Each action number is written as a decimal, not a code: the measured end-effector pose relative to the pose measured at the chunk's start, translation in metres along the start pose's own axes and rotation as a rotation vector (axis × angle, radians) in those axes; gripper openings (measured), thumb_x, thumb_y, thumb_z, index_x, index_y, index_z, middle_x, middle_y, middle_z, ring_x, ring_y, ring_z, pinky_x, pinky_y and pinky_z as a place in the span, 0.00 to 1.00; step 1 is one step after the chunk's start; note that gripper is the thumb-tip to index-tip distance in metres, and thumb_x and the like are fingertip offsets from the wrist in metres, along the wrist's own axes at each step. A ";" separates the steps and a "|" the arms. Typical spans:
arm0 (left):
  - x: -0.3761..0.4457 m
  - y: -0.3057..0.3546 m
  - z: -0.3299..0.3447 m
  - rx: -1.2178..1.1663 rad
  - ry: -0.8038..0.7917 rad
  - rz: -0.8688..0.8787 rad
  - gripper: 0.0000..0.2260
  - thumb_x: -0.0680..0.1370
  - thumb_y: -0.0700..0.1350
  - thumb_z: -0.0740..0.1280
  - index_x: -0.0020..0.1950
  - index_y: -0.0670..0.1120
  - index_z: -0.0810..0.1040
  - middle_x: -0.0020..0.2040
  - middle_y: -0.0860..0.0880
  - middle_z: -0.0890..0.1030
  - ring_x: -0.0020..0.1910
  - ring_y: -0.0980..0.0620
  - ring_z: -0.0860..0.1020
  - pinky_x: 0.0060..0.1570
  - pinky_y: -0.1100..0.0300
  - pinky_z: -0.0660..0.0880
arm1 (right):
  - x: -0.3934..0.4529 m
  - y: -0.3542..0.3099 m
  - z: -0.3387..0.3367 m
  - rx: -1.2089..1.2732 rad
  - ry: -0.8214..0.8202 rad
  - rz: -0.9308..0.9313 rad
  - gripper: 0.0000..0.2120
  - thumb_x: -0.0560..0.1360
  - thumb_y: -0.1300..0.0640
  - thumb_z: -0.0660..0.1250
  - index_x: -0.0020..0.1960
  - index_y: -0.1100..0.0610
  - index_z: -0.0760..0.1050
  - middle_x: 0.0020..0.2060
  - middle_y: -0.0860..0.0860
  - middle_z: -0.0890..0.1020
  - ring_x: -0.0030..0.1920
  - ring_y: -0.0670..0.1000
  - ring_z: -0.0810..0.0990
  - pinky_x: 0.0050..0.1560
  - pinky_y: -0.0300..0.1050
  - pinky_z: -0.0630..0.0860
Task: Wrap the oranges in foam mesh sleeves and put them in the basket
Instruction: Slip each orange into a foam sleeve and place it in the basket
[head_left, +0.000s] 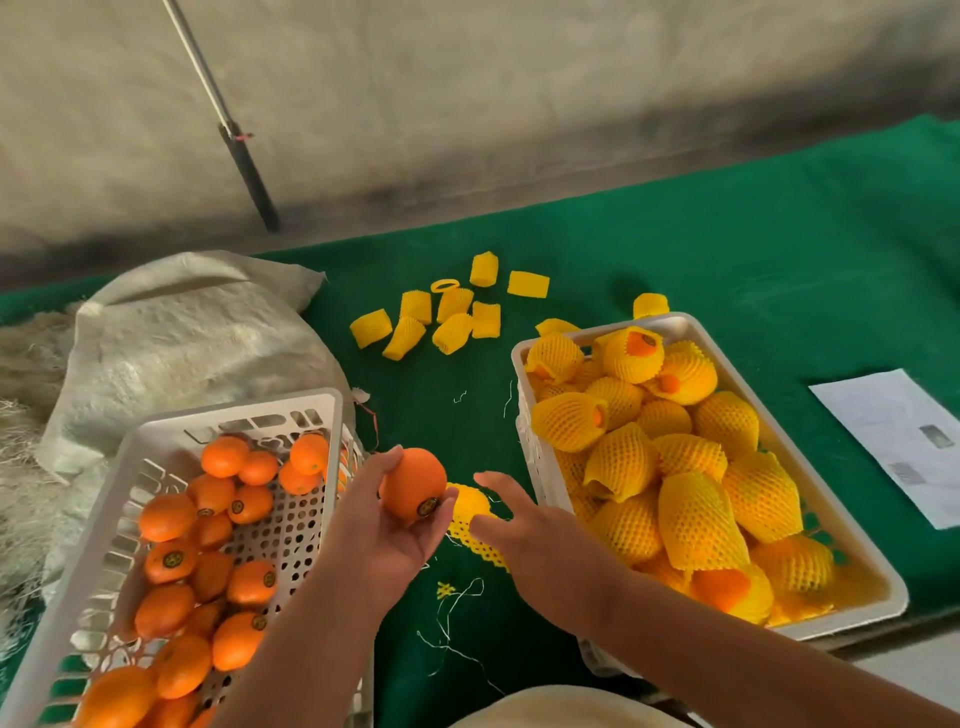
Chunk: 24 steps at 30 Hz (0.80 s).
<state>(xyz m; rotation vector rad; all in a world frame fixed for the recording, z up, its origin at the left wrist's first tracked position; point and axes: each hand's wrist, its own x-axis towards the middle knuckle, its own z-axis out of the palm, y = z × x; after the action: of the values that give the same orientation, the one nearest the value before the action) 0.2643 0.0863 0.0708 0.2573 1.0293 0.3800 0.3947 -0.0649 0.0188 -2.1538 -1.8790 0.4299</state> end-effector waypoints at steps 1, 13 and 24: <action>-0.001 -0.001 0.004 -0.011 0.005 0.009 0.26 0.76 0.50 0.76 0.68 0.41 0.73 0.61 0.34 0.78 0.41 0.36 0.86 0.36 0.49 0.85 | 0.000 0.000 -0.001 -0.002 -0.003 -0.001 0.29 0.68 0.67 0.75 0.62 0.46 0.70 0.80 0.56 0.57 0.36 0.50 0.84 0.34 0.32 0.66; -0.001 -0.019 0.038 0.059 0.078 0.136 0.25 0.74 0.49 0.78 0.66 0.44 0.73 0.64 0.35 0.75 0.45 0.33 0.86 0.37 0.49 0.84 | 0.001 -0.003 0.005 -0.043 -0.080 0.029 0.20 0.74 0.66 0.68 0.64 0.53 0.74 0.81 0.60 0.56 0.38 0.56 0.84 0.37 0.47 0.77; 0.003 -0.055 0.021 0.291 0.055 0.284 0.19 0.75 0.53 0.77 0.59 0.44 0.78 0.44 0.39 0.86 0.41 0.40 0.86 0.31 0.55 0.82 | 0.012 0.014 0.012 0.479 0.136 0.252 0.26 0.76 0.56 0.71 0.72 0.47 0.68 0.68 0.42 0.69 0.58 0.48 0.76 0.59 0.40 0.78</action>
<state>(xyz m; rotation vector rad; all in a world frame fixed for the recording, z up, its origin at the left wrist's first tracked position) 0.2944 0.0377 0.0579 0.6618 1.1044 0.4949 0.4044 -0.0546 0.0013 -2.0270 -1.2742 0.6845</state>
